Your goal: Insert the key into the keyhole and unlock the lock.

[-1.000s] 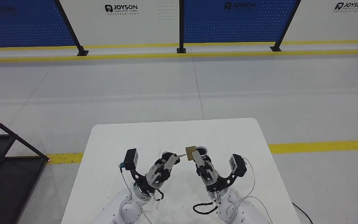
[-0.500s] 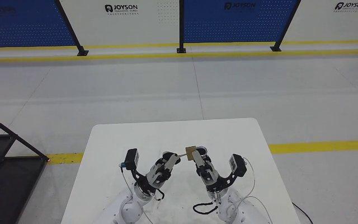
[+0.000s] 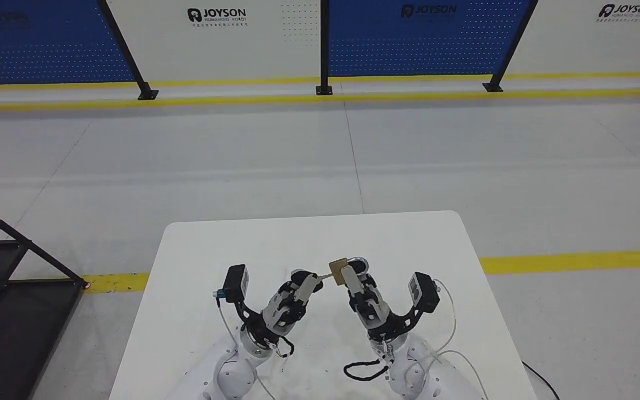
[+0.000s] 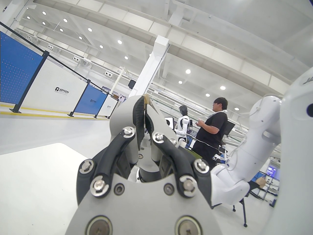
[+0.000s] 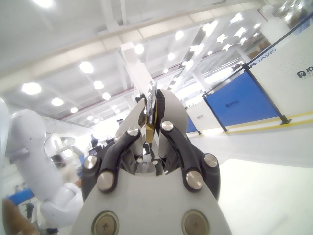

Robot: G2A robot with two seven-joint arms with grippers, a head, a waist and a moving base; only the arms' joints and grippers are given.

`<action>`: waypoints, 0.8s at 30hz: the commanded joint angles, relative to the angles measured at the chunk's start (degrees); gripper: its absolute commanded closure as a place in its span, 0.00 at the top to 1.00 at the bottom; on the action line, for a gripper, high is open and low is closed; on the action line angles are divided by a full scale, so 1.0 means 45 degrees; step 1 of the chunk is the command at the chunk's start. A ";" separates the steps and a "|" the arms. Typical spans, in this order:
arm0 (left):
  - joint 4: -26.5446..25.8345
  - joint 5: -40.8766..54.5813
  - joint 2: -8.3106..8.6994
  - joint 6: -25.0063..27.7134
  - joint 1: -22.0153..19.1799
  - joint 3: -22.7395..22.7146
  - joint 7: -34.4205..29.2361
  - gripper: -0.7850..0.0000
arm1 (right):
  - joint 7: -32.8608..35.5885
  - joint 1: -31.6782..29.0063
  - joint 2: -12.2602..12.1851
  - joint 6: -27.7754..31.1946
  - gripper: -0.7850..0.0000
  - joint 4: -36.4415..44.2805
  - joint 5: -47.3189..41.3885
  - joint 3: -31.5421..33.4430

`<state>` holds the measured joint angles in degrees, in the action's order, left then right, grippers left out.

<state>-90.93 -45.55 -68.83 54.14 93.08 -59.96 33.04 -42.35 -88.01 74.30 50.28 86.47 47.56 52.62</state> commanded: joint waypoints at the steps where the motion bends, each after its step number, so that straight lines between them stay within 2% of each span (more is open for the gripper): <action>1: -0.0008 0.0031 -0.0013 0.0019 0.0009 -0.0021 0.0006 0.00 | 0.0103 -0.0019 0.0007 -0.0009 0.00 0.0035 -0.0050 0.0036; 24: -0.0001 0.0400 -0.0214 0.0018 -0.0044 -0.0096 -0.0282 0.00 | 0.0498 -0.0177 0.0187 0.0065 0.00 0.0110 -0.0131 0.0246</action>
<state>-90.90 -43.77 -69.77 54.19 92.86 -60.33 31.78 -40.14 -88.81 75.12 50.57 86.97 46.99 53.71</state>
